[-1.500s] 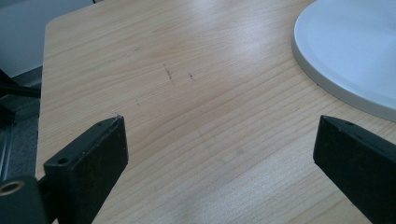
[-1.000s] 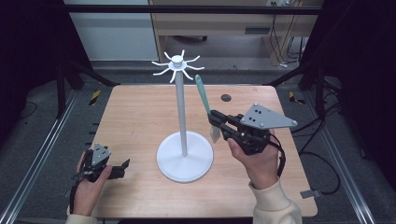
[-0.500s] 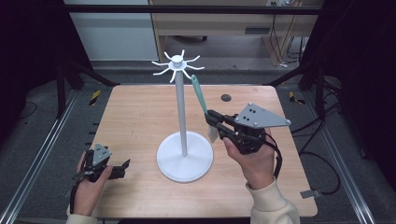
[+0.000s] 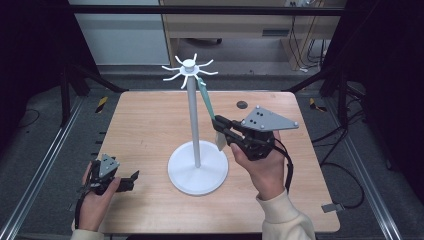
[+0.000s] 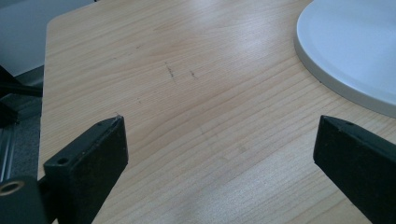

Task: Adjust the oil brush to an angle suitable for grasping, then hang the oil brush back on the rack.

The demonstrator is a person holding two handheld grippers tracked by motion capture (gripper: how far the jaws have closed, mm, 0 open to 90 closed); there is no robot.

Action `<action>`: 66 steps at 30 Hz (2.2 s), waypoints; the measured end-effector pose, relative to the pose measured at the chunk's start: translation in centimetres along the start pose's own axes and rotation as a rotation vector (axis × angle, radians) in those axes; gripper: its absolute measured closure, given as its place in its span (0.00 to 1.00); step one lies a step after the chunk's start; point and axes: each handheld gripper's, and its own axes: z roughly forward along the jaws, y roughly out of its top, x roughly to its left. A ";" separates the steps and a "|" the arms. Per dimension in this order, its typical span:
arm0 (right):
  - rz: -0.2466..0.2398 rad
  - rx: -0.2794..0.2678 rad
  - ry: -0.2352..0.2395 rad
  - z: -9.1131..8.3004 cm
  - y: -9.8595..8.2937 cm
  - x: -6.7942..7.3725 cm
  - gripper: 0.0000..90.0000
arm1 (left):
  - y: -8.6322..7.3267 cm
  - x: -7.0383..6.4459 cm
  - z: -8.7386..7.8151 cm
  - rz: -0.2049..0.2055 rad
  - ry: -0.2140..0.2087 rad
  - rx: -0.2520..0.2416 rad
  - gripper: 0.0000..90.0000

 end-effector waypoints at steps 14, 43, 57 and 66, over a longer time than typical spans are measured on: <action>0.002 0.006 -0.006 0.8 -0.2 -0.1 0.92 | 0.0 0.0 0.0 0.004 0.001 0.004 0.03; 0.023 0.049 -0.222 -0.2 -1.8 -2.5 0.33 | 0.0 0.1 -0.1 -0.001 0.004 0.003 0.03; 0.004 0.081 -0.363 -1.3 -2.6 -4.5 0.13 | 0.0 0.5 -0.2 -0.022 0.031 0.001 0.03; 0.014 0.086 -0.412 -1.5 -3.6 -5.5 0.10 | -0.2 0.8 -0.4 -0.027 0.033 -0.005 0.03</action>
